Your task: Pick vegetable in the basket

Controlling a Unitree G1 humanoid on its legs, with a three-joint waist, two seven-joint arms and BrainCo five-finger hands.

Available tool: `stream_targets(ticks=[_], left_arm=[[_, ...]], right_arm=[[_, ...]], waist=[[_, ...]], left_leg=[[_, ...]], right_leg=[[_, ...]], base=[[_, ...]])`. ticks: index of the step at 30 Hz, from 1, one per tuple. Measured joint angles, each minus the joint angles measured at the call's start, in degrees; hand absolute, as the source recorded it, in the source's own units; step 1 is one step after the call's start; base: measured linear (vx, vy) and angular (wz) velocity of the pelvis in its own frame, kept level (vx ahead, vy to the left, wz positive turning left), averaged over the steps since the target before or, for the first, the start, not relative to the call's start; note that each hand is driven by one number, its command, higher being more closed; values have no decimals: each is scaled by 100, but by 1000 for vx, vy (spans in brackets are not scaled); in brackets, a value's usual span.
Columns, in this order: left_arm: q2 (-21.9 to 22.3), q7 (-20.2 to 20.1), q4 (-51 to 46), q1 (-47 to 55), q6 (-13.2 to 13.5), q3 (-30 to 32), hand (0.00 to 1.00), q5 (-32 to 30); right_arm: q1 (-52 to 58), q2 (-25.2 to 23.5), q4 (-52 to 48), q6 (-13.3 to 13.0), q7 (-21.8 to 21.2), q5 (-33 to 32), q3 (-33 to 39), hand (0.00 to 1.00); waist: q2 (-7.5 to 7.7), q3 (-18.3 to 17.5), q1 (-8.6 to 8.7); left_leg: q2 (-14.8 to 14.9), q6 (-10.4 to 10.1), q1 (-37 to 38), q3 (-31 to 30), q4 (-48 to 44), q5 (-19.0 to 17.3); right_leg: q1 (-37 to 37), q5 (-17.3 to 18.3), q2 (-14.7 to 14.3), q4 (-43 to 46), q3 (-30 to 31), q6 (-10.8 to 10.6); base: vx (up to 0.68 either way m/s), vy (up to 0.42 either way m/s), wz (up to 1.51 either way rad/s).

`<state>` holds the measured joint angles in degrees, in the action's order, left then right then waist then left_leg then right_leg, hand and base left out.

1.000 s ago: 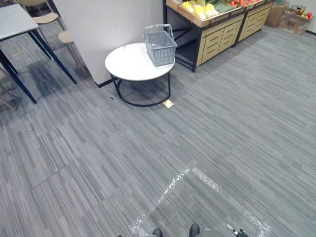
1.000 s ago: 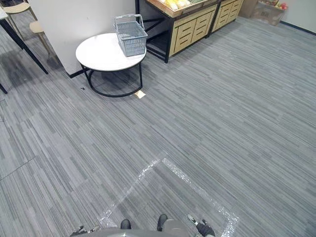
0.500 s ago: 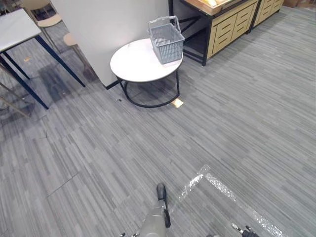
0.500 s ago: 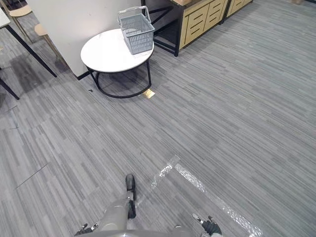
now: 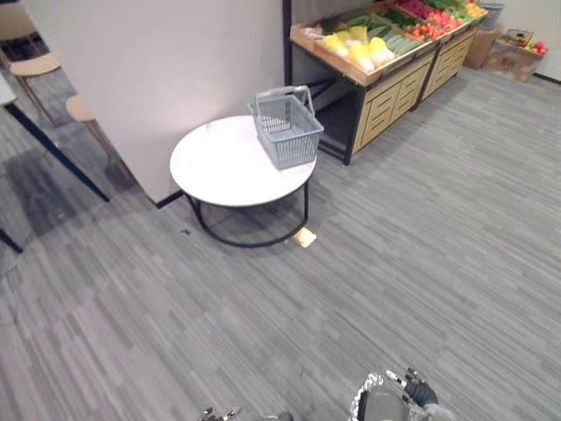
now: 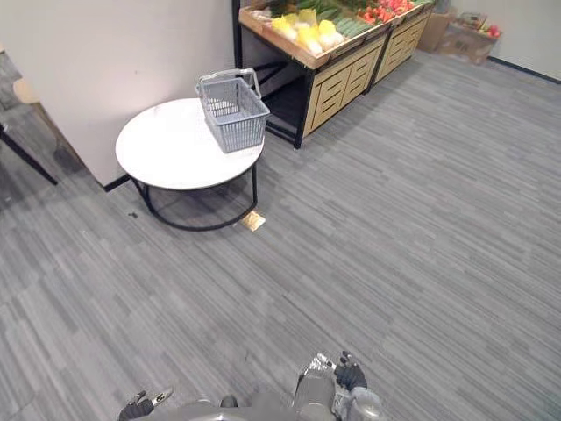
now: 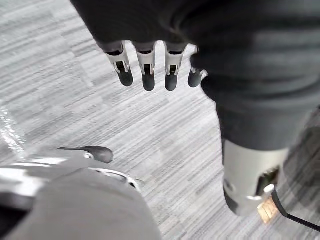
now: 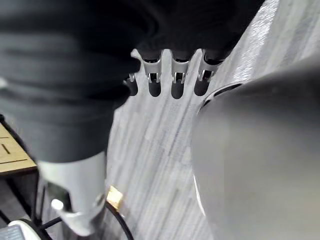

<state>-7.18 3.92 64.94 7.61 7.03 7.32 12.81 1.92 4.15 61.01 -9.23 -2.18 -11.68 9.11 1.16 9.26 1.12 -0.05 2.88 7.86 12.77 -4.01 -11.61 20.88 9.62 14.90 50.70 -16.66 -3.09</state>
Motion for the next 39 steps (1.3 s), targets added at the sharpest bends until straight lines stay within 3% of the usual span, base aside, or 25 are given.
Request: stream_targets(ticks=[2,5,7,8,10,11,12,13,14,15,17,20,22,23,25,26,27,29,31,32,33,34,35,36,39], left_arm=[[46,2,1,-158,-1,42,0,7],[118,-19,3,-348,3,66,0,3],[245,-29,10,-393,7,217,0,-7],[376,-33,40,-399,11,323,0,-1],[536,-40,40,-403,41,381,0,5],[586,-37,40,-402,50,380,0,4],[595,-41,28,-411,56,365,0,5],[582,-36,11,-433,47,358,0,28],[580,-34,11,-461,42,349,0,64],[578,-34,3,-482,45,338,0,89],[551,-39,-16,-507,68,319,0,236],[555,-37,-179,-501,136,312,0,276],[560,-27,-293,-504,181,266,0,405],[552,-22,-297,-501,181,233,0,419],[573,-16,-291,-466,178,137,0,444],[628,-31,-299,-377,190,107,0,483],[555,-34,-319,-399,201,90,0,475],[448,-53,-336,-402,199,172,0,453],[441,-44,-321,-402,180,309,0,451],[466,-32,-244,-395,166,372,0,451],[427,-20,-152,-374,156,372,0,440],[420,-16,-105,-364,145,345,0,435],[308,-7,-76,-333,105,218,0,424],[233,11,21,-329,88,153,0,394],[227,48,68,-327,35,223,0,395]], right_arm=[[-71,14,-7,-21,-3,-19,7,0],[-78,25,-66,-16,-10,23,20,0],[-59,31,-156,15,-42,43,112,0],[-99,62,-222,17,-45,54,163,0],[-158,135,-209,5,-46,54,158,0],[-208,165,-180,31,-42,61,142,0],[-220,183,-156,36,-35,72,115,0],[-212,216,-146,50,-29,62,65,0],[-177,222,-131,51,-21,59,-28,0],[-149,265,-98,52,-18,60,-109,0],[-112,292,66,69,27,59,-133,0],[-78,286,66,68,46,46,-131,0],[-61,274,69,105,41,46,-256,0],[-61,276,66,106,39,48,-296,0],[16,290,63,109,34,52,-353,0],[45,427,72,112,35,58,-437,0],[-8,374,60,131,36,66,-586,0],[-106,305,54,97,21,194,-757,0],[-186,255,52,98,19,300,-811,0],[-157,247,56,98,0,399,-874,0],[-141,207,44,95,-22,472,-961,0],[-119,170,19,93,-39,514,-969,0],[-88,145,-104,57,-55,547,-967,0],[10,156,-242,29,-55,548,-963,0],[98,189,-383,20,-46,525,-965,0]], waist=[[-63,54,38],[-79,131,48],[-49,178,79],[-225,198,73],[-368,153,33],[-448,122,24],[-505,101,44],[-501,119,77],[-484,143,67],[-450,167,35],[-432,197,-9],[-427,200,-78],[-431,200,-200],[-434,199,-234],[-531,147,-283],[-714,72,-322],[-488,-5,-324],[-199,-64,-308],[-131,-65,-299],[-174,-72,-311],[-224,-73,-298],[-231,-77,-289],[-232,-79,-236],[-192,-52,-153],[-149,-52,-89]], left_leg=[[80,-106,200,-130,-22,-233],[232,-407,507,-454,100,-504],[349,-538,833,-674,221,-724],[583,-588,1005,-771,166,-786],[868,-775,865,-907,-374,-627],[1009,-874,683,-965,-823,-475],[1151,-997,232,-1115,-1823,52],[1226,-1061,-202,-1168,-2778,856],[1311,-1122,-429,-1148,-3321,1170],[1432,-1106,-614,-1038,-3830,1192],[1756,-917,-1097,-364,-5069,744],[1494,-867,-1930,87,-5096,198],[1054,-857,-2479,230,-3846,55],[953,-835,-2467,350,-3309,82],[699,-790,-2421,614,-1564,695],[708,-293,-2357,678,-800,1473],[497,-58,-2243,800,-722,1389],[242,101,-2228,854,-638,1281],[90,229,-2072,851,-622,1121],[79,186,-1788,838,-510,986],[116,74,-1434,804,-360,828],[128,51,-1279,782,-315,771],[130,23,-1044,695,-307,643],[111,2,-800,580,-297,544],[105,-14,-452,384,-205,481]], right_leg=[[142,-110,-142,-1576,-302,-78],[95,-1066,-359,-4566,-134,-359],[85,-1302,-279,-4617,28,-329],[199,-1539,-372,-3971,32,-231],[366,-1256,-470,-3173,-2,186],[361,-991,-542,-2968,-79,282],[184,-705,-611,-2800,-221,353],[-127,-500,-630,-2867,-317,385],[-355,-427,-643,-2999,-347,407],[-578,-363,-679,-3100,-371,444],[-1528,-207,-790,-3594,-463,450],[-2358,-93,-740,-4177,-480,336],[-2702,-11,-672,-4389,-483,160],[-2779,26,-654,-4439,-478,99],[-3058,165,-733,-4575,-475,-119],[-3227,299,-945,-4648,-403,-240],[-3337,345,-782,-4707,-266,-204],[-3324,307,-590,-4773,-27,-198],[-3293,211,-443,-4400,190,-320],[-3045,194,-354,-3512,386,-356],[-2540,-62,-229,-2072,576,-802],[-2267,-287,-162,-1377,705,-1141],[-1763,-453,-103,-219,907,-1345],[-1430,-371,16,477,808,-1206],[-1101,0,352,527,176,-563]], base=[[514,-104,32],[606,-211,58],[633,-286,72],[673,-322,51],[662,-356,30],[650,-384,12],[780,-430,21],[774,-369,25],[621,-265,22],[591,-221,8],[489,-167,10],[473,-66,4],[371,66,-11],[402,125,-12],[427,167,-8],[453,173,3],[448,156,4],[416,121,18],[379,114,14],[319,110,-6],[309,97,-13],[292,63,-6],[355,20,22],[293,9,36],[275,-61,52]])
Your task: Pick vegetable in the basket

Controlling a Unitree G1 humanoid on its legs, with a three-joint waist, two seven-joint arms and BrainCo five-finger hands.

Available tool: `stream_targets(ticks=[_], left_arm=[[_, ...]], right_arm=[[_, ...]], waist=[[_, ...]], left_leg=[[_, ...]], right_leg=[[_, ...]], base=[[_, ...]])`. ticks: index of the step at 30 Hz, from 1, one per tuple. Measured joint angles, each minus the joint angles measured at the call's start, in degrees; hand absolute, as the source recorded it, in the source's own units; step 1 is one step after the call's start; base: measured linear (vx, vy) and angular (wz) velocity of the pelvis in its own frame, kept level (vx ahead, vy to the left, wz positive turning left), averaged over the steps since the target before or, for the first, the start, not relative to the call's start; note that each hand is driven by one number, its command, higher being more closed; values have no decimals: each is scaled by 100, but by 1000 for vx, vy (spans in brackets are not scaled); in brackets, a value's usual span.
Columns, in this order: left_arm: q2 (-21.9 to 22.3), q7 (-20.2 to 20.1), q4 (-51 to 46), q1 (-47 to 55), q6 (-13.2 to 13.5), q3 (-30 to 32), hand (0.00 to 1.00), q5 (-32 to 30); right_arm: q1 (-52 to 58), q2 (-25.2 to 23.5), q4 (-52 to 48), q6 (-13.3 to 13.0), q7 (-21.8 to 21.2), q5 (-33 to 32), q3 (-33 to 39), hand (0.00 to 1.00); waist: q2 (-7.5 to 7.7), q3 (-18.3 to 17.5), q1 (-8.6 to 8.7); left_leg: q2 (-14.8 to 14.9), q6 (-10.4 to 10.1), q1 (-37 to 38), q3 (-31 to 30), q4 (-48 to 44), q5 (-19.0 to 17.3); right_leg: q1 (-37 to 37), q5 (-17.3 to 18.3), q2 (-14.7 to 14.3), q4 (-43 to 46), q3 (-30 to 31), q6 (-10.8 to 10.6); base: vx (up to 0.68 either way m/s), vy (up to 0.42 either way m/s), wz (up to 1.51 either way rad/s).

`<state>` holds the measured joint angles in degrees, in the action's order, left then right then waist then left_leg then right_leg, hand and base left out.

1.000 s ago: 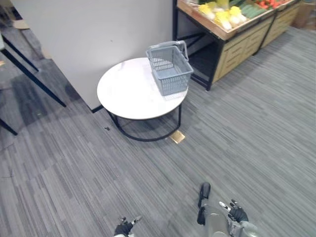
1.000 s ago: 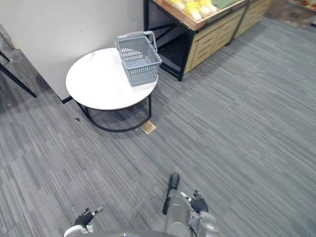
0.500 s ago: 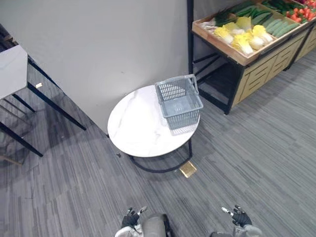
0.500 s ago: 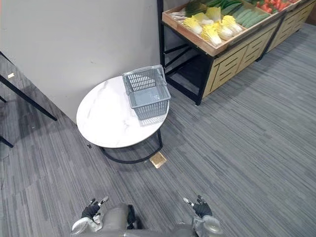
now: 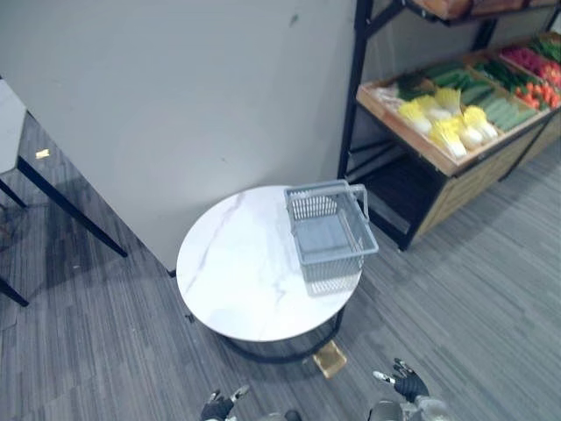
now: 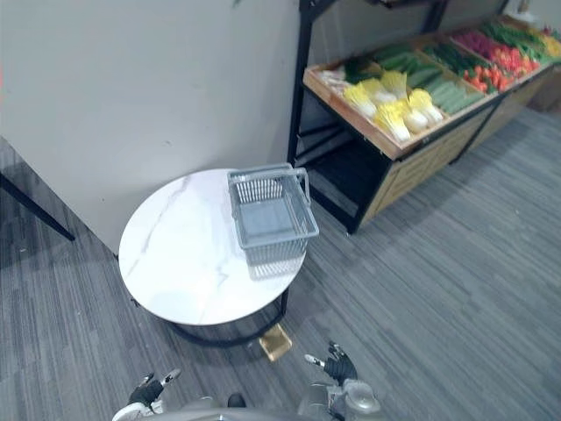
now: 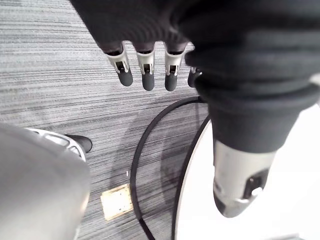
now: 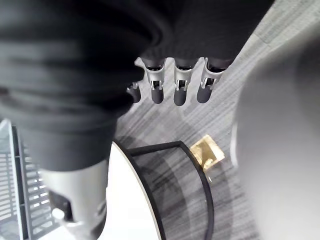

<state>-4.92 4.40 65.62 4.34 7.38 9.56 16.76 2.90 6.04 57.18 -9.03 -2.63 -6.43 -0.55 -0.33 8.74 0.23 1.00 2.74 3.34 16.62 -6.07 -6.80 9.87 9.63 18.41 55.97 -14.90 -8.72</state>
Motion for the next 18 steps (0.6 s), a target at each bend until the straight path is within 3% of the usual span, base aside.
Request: stream_targets(ticks=[1,3,5,6,8,9,10,12,15,18], left_arm=[[23,7,-5,-2,-8,16,0,2],[74,26,-27,-1,-4,122,0,51],[85,35,-25,3,-1,159,0,67],[73,34,-14,9,0,159,0,95],[25,23,-6,25,12,157,0,117],[-89,16,-1,58,19,158,0,117],[-72,31,61,15,12,166,0,115],[293,-3,118,72,-5,133,0,108],[395,-47,128,65,35,131,0,115],[386,-77,32,51,26,-36,0,113]], right_arm=[[-1,0,-14,2,-10,0,-2,0],[-36,5,-12,9,-32,-1,-1,0],[-78,6,-5,8,-32,-11,3,0],[-80,-6,5,8,-29,-14,11,0],[-38,-51,16,24,-25,-22,9,0],[20,-147,48,31,-27,-24,-2,0],[23,-123,88,36,-34,-23,-2,0],[-18,287,178,37,6,-36,-7,0],[-44,343,222,66,-31,-34,-215,0],[-33,422,223,66,-20,-22,-169,0]], waist=[[-11,-4,64],[-17,-3,76],[-51,10,54],[-50,6,14],[61,-52,-49],[296,-152,-61],[175,-142,-64],[-318,-338,-43],[-398,-352,-44],[-371,-357,-12]], left_leg=[[37,-15,33,-180,-1,6],[138,-129,36,-383,5,48],[309,-361,25,-554,4,12],[435,-547,15,-672,3,-41],[608,-895,-7,-851,2,-98],[647,-1165,-4,-968,82,-113],[795,-1292,78,-1045,161,-103],[1293,-1432,98,-940,499,234],[1586,-1557,79,-909,687,940],[1584,-1451,-121,-591,739,1484]], right_leg=[[44,99,102,-565,-305,165],[64,112,110,-1988,-401,202],[7,-31,30,-3239,-196,167],[-3,-315,-16,-3901,120,151],[-13,-687,-42,-4387,578,106],[-90,-910,12,-4570,613,-209],[-127,-936,-102,-4485,498,-310],[-209,-751,-682,-4592,75,-31],[-379,-642,-970,-4612,-286,233],[-562,-584,-988,-4782,-713,326]], base=[[294,-124,65],[305,-242,74],[242,-348,47],[234,-489,34],[165,-521,40],[91,-500,40],[130,-560,43],[204,-381,36],[175,-338,40],[100,-267,61]])
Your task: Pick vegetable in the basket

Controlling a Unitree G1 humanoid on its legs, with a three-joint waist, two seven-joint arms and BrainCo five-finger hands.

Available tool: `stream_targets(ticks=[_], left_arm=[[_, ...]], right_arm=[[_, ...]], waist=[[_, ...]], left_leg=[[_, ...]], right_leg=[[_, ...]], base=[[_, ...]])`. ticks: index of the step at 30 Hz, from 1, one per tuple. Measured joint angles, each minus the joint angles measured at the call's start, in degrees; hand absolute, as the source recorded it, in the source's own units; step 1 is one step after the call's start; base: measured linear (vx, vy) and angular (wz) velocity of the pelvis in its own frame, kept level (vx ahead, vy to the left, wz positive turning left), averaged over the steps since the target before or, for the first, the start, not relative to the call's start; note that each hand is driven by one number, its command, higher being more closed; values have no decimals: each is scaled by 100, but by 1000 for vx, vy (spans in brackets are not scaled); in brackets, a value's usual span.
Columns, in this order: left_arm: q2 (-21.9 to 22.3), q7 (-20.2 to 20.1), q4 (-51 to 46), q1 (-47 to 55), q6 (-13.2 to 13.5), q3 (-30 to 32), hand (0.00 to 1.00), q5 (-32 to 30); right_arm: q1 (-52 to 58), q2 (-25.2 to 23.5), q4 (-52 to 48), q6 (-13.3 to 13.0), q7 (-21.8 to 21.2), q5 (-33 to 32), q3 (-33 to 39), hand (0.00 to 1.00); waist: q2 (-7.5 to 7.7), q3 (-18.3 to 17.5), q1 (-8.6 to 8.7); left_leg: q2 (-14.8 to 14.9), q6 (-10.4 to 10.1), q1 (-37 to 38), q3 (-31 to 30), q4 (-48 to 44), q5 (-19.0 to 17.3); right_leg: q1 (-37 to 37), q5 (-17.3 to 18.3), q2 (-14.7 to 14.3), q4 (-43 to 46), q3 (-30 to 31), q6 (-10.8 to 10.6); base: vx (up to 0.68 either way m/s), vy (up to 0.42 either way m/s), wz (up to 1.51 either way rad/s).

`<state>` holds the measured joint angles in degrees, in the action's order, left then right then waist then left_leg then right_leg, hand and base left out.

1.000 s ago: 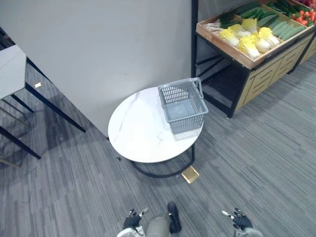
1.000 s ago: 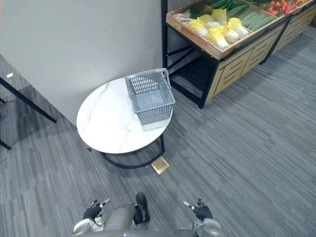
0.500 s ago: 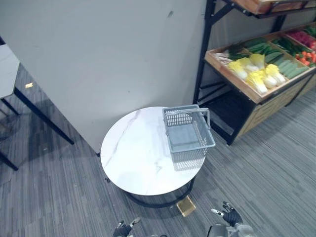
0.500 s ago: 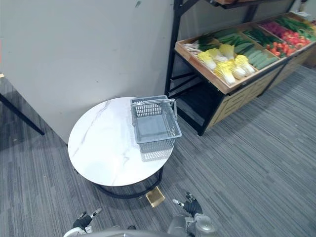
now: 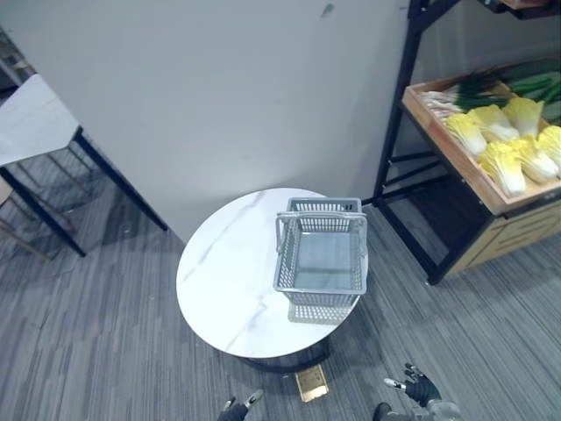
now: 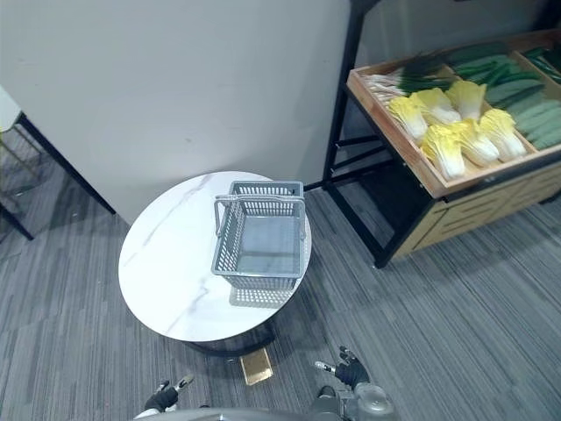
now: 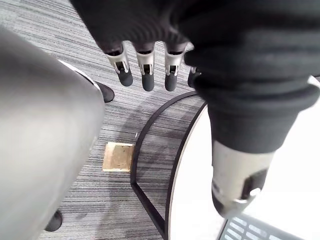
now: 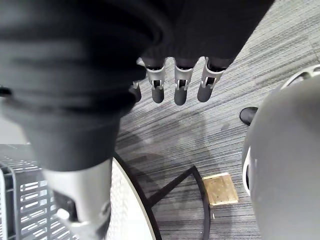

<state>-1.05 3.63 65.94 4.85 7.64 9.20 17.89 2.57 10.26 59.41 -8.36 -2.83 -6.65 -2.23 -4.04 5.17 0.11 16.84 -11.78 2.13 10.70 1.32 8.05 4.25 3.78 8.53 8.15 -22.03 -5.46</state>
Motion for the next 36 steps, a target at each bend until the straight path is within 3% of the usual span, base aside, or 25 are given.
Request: stream_targets(ticks=[3,5,9,15,19,21,25,30,36], left_arm=[[24,8,-77,-13,-30,-104,0,-15],[25,38,-106,-10,-31,-112,0,-15],[-101,56,-169,2,-32,-295,0,-15],[-426,39,-267,30,-33,-506,0,-29],[-425,49,-337,17,17,-608,0,-61],[-407,84,-507,-14,98,-671,0,-59],[-475,194,-687,-20,184,-660,0,-63],[-522,228,-717,-97,184,-669,0,20],[-545,221,-776,-241,224,-764,0,226]], right_arm=[[-16,60,-10,16,164,67,440,0],[-36,151,-131,27,295,186,622,0],[-66,773,-1356,59,544,829,738,0],[-1086,1837,-2897,-36,622,2087,133,0],[-1989,2192,-3139,-178,755,2562,-383,0],[-2445,2395,-3297,-198,760,2706,-698,0],[-3053,2413,-3292,-208,767,2774,-1166,0],[-4711,2428,-2438,-159,786,3048,-1884,0],[-5935,2526,-1519,64,1007,3152,-1980,0]], waist=[[-43,-19,20],[-45,-21,-5],[-4,-41,5],[144,40,-18],[113,93,-97],[39,263,-201],[115,491,-362],[112,781,-542],[115,1083,-680]], left_leg=[[-64,182,-138,703,292,313],[-89,197,-174,765,368,325],[-282,193,-350,769,414,320],[-362,193,-697,749,417,319],[-405,210,-969,638,417,305],[-388,305,-1115,525,418,112],[-529,327,-1331,406,420,93],[-677,409,-1602,281,433,180],[-732,522,-1728,198,421,270]], right_leg=[[-56,5,4,-136,-336,6],[-52,3,9,-165,-412,5],[52,-111,179,-246,-464,-84],[329,-402,224,-403,-450,-64],[550,-542,272,-414,-503,-72],[604,-597,248,-450,-614,-100],[674,-751,320,-629,-574,-174],[758,-1161,369,-1029,-551,-159],[764,-1299,351,-1196,-610,-130]], base=[[43,-52,64],[21,-2,30],[2,64,13],[-42,25,2],[-119,41,11],[-154,50,23],[-113,78,20],[-25,44,5],[33,8,7]])
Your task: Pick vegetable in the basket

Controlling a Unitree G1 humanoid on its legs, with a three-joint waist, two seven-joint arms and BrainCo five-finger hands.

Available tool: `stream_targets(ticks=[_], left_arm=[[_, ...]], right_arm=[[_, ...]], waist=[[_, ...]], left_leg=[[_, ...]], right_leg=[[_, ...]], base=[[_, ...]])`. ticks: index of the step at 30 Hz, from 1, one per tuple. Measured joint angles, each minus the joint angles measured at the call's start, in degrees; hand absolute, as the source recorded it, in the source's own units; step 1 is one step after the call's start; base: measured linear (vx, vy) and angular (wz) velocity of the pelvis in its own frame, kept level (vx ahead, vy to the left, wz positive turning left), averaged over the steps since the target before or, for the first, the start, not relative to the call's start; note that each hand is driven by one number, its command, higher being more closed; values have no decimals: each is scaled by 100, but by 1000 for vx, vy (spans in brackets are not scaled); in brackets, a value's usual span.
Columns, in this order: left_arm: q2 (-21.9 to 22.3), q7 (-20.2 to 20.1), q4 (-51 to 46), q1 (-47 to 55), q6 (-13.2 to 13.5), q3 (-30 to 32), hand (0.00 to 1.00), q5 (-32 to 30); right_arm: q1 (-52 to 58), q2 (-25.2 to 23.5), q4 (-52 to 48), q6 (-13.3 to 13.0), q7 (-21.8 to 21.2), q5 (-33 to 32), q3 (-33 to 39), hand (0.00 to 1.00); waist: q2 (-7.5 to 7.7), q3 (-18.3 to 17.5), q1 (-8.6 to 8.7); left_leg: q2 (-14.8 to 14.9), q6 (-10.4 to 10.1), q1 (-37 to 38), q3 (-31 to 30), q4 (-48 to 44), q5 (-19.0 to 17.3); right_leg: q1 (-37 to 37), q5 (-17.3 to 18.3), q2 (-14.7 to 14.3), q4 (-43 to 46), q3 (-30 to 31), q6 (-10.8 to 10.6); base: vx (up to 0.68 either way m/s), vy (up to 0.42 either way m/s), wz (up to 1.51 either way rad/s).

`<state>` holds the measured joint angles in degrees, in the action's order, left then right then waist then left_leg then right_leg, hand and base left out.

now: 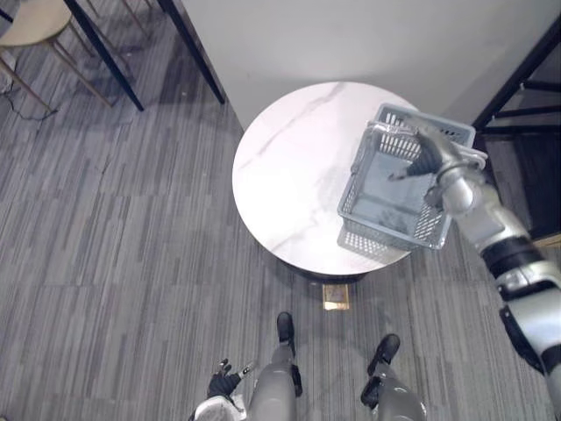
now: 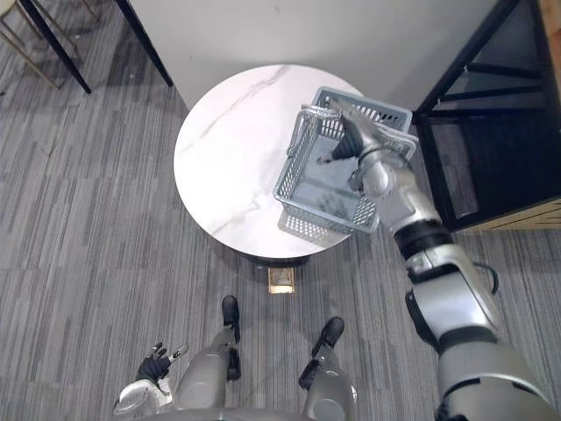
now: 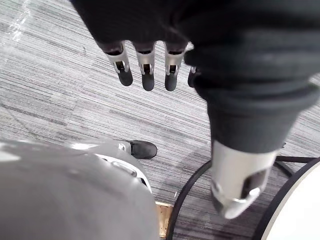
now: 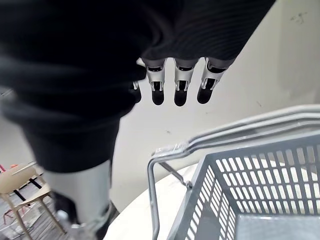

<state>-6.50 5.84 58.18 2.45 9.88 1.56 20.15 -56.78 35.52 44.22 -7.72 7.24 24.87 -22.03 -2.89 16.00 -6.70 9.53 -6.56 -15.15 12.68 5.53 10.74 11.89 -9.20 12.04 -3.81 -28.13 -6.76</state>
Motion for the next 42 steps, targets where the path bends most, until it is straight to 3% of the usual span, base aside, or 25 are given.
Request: stream_targets(ticks=[11,22,42], left_arm=[[13,68,-211,-234,96,-133,0,213],[-51,35,-232,-281,135,-305,0,226],[-125,5,-227,-332,198,-405,0,229]], right_arm=[[-1102,76,907,247,481,1,395,0],[-1397,512,1432,247,480,391,390,0],[-1397,662,1497,204,413,687,116,0]], waist=[[27,346,10],[31,461,28],[35,600,151]], left_leg=[[-18,21,-219,-176,2,35],[2,21,-281,-79,9,37],[8,21,-360,-44,7,38]], right_leg=[[93,0,-10,-19,-100,0],[242,0,-24,-7,33,1],[382,-15,-28,-1,121,21]], base=[[18,1,7],[-2,-6,-5],[4,-4,-1]])
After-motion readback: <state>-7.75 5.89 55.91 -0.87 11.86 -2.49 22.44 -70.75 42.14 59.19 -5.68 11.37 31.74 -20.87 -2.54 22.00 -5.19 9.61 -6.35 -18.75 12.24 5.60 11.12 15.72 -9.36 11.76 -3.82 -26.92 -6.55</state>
